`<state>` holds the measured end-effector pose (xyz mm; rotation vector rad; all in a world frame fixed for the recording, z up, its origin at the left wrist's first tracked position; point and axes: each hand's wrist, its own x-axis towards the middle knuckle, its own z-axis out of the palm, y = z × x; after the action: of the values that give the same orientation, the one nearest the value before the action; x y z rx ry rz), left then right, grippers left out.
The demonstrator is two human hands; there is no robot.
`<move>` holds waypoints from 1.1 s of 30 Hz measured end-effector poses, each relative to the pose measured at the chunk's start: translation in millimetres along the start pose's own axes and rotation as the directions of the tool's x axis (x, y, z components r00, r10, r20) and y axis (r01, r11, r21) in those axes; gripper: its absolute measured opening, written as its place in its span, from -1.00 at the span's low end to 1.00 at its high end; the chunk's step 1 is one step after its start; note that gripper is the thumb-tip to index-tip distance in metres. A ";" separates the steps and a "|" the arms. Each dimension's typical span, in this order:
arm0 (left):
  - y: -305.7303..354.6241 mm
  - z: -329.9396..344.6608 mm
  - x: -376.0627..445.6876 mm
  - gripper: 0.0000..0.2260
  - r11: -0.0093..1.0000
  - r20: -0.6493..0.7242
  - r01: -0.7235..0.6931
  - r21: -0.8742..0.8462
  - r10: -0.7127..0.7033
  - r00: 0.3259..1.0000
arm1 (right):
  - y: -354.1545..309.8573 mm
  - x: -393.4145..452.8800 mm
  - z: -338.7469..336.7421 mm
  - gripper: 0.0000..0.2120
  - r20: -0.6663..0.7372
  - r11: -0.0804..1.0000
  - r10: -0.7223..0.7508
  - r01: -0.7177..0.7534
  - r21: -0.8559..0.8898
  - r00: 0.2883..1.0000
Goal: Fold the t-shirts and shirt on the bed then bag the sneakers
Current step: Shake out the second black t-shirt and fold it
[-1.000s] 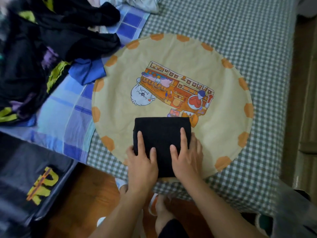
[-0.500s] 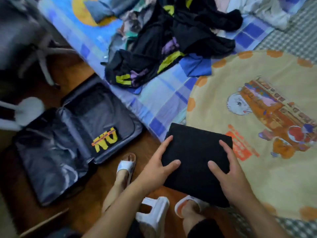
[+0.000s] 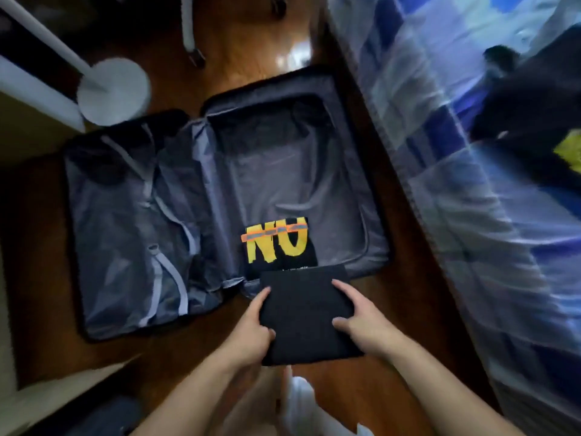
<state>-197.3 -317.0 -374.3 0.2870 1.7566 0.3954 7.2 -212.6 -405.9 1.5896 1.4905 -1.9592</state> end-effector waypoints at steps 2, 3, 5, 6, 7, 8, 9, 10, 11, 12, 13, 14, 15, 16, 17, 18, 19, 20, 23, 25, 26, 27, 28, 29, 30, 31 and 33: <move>-3.1 -28.1 57.3 -0.25 0.999 -0.071 -0.037 0.037 0.039 0.997 | -16.3 65.2 18.9 -0.24 -0.052 0.998 -0.043 0.040 -0.055 0.998; -2.8 -40.0 84.2 -0.26 0.996 -0.117 -0.080 0.050 0.085 0.989 | -25.0 95.7 25.8 -0.22 -0.093 0.993 -0.085 0.076 -0.092 0.992; -3.3 -59.3 137.4 -0.26 0.983 -0.202 -0.152 0.099 0.169 0.965 | -39.9 153.8 37.5 -0.18 -0.150 0.976 -0.175 0.151 -0.157 0.973; -5.6 -65.4 163.2 -0.25 0.977 -0.236 -0.171 0.128 0.197 0.952 | -42.8 180.6 43.6 -0.16 -0.171 0.966 -0.207 0.173 -0.194 0.963; -10.8 -68.7 188.2 -0.23 0.973 -0.265 -0.177 0.148 0.211 0.941 | -41.6 205.4 49.8 -0.15 -0.182 0.954 -0.229 0.183 -0.236 0.956; -16.7 -69.8 210.3 -0.22 0.971 -0.284 -0.163 0.173 0.208 0.936 | -37.3 227.1 56.8 -0.13 -0.187 0.942 -0.239 0.181 -0.282 0.953; -23.4 -68.4 229.1 -0.21 0.970 -0.295 -0.135 0.204 0.193 0.936 | -29.3 245.9 63.9 -0.11 -0.188 0.929 -0.243 0.173 -0.326 0.952; -30.1 -64.7 242.8 -0.20 0.963 -0.297 -0.096 0.250 0.170 0.940 | -20.5 259.6 70.6 -0.09 -0.185 0.915 -0.240 0.158 -0.372 0.953; -37.5 -58.7 252.9 -0.20 0.950 -0.289 -0.058 0.308 0.152 0.945 | -9.6 270.4 76.8 -0.07 -0.177 0.899 -0.232 0.141 -0.415 0.957; -45.0 -51.0 260.3 -0.21 0.930 -0.279 -0.029 0.367 0.139 0.950 | 0.7 277.5 82.0 -0.07 -0.170 0.885 -0.218 0.121 -0.450 0.961; -51.1 -42.0 265.4 -0.23 0.908 -0.275 -0.004 0.419 0.131 0.952 | 10.4 282.6 85.8 -0.08 -0.166 0.874 -0.205 0.105 -0.474 0.965; -54.8 -34.2 268.7 -0.26 0.891 -0.281 0.022 0.454 0.119 0.952 | 17.9 285.9 87.7 -0.08 -0.165 0.865 -0.199 0.094 -0.492 0.966; -56.3 -27.6 271.7 -0.30 0.880 -0.290 0.054 0.471 0.097 0.952 | 23.7 287.8 88.1 -0.07 -0.168 0.858 -0.202 0.092 -0.505 0.965; -56.0 -23.6 275.0 -0.36 0.877 -0.296 0.091 0.472 0.060 0.953 | 28.1 287.9 88.0 -0.06 -0.169 0.857 -0.208 0.096 -0.506 0.963; -54.1 -22.5 278.3 -0.41 0.879 -0.303 0.132 0.459 0.015 0.953 | 32.1 287.1 87.7 -0.06 -0.164 0.860 -0.217 0.109 -0.499 0.962; -52.1 -23.0 281.2 -0.45 0.879 -0.312 0.167 0.447 -0.022 0.950 | 35.4 285.4 87.4 -0.06 -0.153 0.858 -0.232 0.128 -0.497 0.960; -50.6 -23.6 282.6 -0.47 0.864 -0.324 0.186 0.467 -0.029 0.946 | 38.6 283.4 86.9 -0.06 -0.135 0.851 -0.240 0.142 -0.506 0.961; -50.1 -23.2 283.3 -0.47 0.824 -0.340 0.168 0.540 0.031 0.940 | 40.5 281.8 86.6 -0.06 -0.118 0.836 -0.227 0.131 -0.532 0.967; -56.3 -19.2 281.2 -0.57 0.464 -0.225 0.000 0.886 0.428 0.875 | 40.3 282.8 87.5 -0.05 -0.176 0.686 -0.148 -0.027 -0.727 0.973; -66.7 -21.2 289.4 -0.60 0.272 -0.107 -0.025 0.962 0.458 0.882 | 37.5 288.8 88.7 -0.04 -0.235 0.523 -0.168 -0.116 -0.845 0.957; -70.6 -24.6 295.4 -0.58 0.211 -0.099 0.012 0.978 0.412 0.906 | 36.2 293.0 89.0 -0.03 -0.228 0.462 -0.155 -0.133 -0.877 0.961; -72.2 -27.6 300.7 -0.55 0.140 -0.099 0.050 0.989 0.366 0.925 | 36.0 297.4 89.5 -0.03 -0.215 0.428 -0.117 -0.146 -0.892 0.970; -69.1 -28.8 303.3 -0.53 0.070 -0.097 0.078 0.994 0.330 0.939 | 36.0 301.1 88.9 -0.03 -0.208 0.416 -0.061 -0.165 -0.894 0.976; -63.3 -28.9 303.8 -0.51 -0.004 -0.083 0.088 0.996 0.289 0.954 | 34.5 303.6 87.5 -0.04 -0.203 0.409 0.010 -0.189 -0.893 0.979; -56.3 -28.8 301.5 -0.49 -0.061 -0.068 0.085 0.995 0.240 0.968 | 31.3 303.6 85.4 -0.07 -0.194 0.402 0.099 -0.218 -0.890 0.976; -48.8 -29.0 295.7 -0.49 -0.087 -0.057 0.074 0.993 0.191 0.980 | 26.6 300.0 82.0 -0.12 -0.181 0.398 0.199 -0.248 -0.883 0.963; -33.9 -30.4 278.4 -0.52 -0.050 -0.064 0.069 0.996 0.095 0.993 | 16.3 278.4 71.6 -0.32 -0.137 0.399 0.342 -0.276 -0.874 0.929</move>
<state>-287.2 -240.0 -630.4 1.4084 1.8204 -1.1260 -135.5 -163.6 -651.0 1.1311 1.5984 -0.7058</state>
